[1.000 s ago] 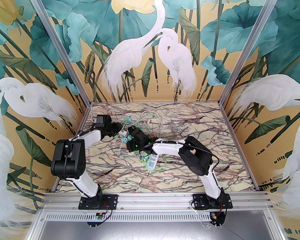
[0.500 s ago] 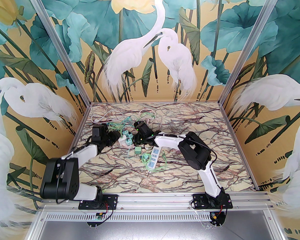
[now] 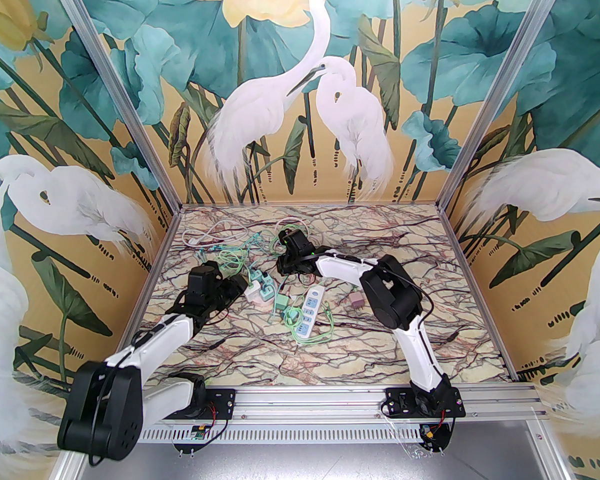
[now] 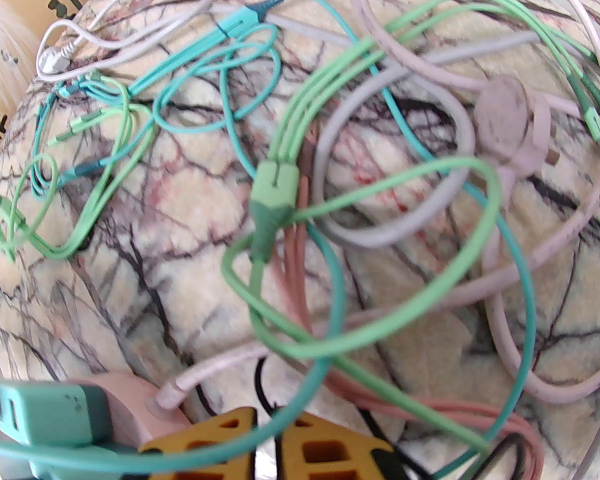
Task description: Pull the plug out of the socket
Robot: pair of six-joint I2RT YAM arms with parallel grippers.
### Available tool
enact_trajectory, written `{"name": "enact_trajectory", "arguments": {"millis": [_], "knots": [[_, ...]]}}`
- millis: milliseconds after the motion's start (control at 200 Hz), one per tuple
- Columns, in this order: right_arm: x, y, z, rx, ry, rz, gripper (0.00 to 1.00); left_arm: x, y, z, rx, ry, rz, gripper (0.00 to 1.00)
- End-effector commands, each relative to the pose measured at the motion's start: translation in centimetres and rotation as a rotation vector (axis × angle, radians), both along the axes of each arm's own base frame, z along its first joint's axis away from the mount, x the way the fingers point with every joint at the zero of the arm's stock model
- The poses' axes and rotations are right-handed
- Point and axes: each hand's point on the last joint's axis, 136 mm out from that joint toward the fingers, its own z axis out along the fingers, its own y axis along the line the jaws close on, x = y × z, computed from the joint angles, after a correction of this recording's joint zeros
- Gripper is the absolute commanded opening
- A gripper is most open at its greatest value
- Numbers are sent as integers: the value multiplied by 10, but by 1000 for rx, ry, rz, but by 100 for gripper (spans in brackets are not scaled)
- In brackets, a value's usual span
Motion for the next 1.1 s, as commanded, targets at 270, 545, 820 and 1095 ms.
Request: {"name": "enact_trajectory", "arguments": {"millis": [270,545,820,1095], "knots": [[-54,-14,62,96,-41,61,23,-15,29,16,196,6,44,46],[-76,-22,68,141,-24,72,26,-32,30,22,220,-118,10,47],[-93,-36,79,157,-51,78,28,-39,-2,37,213,-292,-170,51],[-107,-49,85,181,-76,80,30,-46,-18,28,413,-288,-265,67]]}}
